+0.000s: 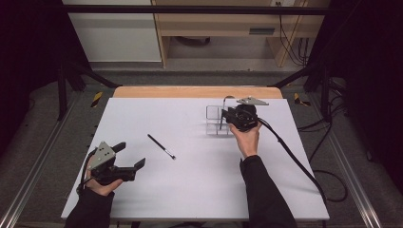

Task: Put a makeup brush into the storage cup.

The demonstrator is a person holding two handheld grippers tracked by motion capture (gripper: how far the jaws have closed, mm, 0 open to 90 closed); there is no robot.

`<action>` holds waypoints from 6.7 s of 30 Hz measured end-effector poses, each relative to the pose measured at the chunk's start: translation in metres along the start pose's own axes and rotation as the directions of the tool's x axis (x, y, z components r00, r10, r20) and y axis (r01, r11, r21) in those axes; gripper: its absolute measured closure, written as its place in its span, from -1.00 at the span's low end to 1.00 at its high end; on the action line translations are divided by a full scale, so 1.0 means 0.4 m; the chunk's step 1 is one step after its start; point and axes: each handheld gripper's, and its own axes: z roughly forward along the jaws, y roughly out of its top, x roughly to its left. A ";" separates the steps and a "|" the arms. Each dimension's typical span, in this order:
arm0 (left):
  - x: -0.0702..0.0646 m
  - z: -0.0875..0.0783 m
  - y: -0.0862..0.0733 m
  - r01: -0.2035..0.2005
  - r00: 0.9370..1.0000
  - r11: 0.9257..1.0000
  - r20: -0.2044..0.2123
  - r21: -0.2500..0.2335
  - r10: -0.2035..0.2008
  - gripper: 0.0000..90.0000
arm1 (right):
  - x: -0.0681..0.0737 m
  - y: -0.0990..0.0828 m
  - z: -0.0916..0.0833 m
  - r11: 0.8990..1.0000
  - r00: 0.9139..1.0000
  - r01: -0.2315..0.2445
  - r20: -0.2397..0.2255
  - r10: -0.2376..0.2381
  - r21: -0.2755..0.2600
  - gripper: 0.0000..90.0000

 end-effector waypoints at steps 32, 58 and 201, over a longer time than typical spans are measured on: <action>-0.003 0.001 -0.003 0.007 1.000 1.000 0.003 0.003 -0.007 -0.84 | 0.019 -0.085 -0.236 0.988 0.983 0.085 -0.153 -0.104 -0.128 -0.75; 0.003 -0.004 -0.004 0.028 1.000 1.000 0.004 -0.008 -0.028 -0.84 | -0.032 -0.196 -0.354 0.988 0.987 0.092 -0.117 -0.107 -0.122 -0.85; 0.039 0.398 0.003 -0.270 0.941 0.841 0.315 0.468 0.127 -0.50 | -0.040 -0.235 -0.380 0.987 0.989 0.109 -0.086 -0.119 -0.115 -0.85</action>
